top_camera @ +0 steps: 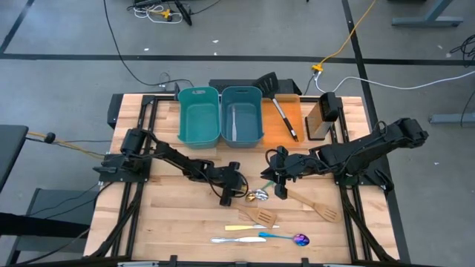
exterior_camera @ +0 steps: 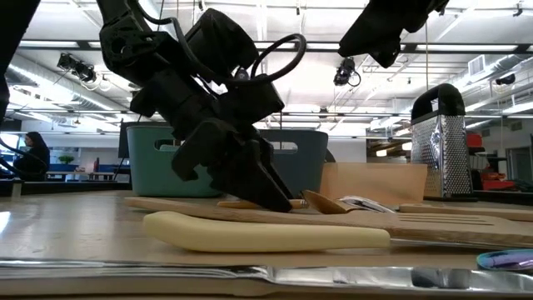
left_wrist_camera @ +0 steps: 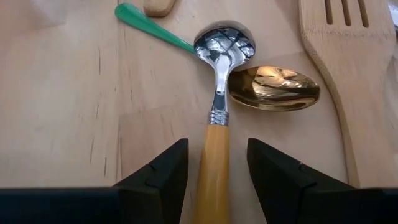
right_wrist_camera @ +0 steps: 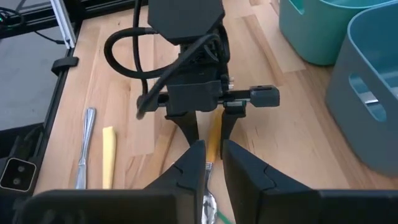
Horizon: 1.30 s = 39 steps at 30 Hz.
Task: Pick & Place Kitchen Items
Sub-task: Put the yellow spoon into the green bin
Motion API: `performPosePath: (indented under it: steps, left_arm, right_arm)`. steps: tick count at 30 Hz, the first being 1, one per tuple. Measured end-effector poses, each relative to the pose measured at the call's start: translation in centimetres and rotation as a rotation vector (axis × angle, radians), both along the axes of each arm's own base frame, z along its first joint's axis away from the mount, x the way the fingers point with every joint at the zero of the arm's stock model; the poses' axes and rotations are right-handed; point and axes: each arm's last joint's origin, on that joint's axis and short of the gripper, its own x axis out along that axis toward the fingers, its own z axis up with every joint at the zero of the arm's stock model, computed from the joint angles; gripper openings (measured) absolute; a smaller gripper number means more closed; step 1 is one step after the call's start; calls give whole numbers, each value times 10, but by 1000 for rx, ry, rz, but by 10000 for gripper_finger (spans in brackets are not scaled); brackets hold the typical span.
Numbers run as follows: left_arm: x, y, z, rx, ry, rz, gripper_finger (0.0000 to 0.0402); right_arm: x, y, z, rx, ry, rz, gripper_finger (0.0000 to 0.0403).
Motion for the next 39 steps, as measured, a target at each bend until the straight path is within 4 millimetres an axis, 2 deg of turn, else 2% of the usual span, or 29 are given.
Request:
performPosePath:
  steps: [9, 18, 39]
  left_arm:
    - [0, 2, 0, -13, 3, 7, 160]
    - [-1, 3, -2, -6, 19, 12, 62]
    - [3, 2, 3, -4, 18, 21, 63]
  right_arm:
    - [0, 0, 0, 0, -1, 0, 68]
    - [0, 0, 0, 0, -2, 0, 68]
    - [0, 0, 0, 0, -2, 0, 68]
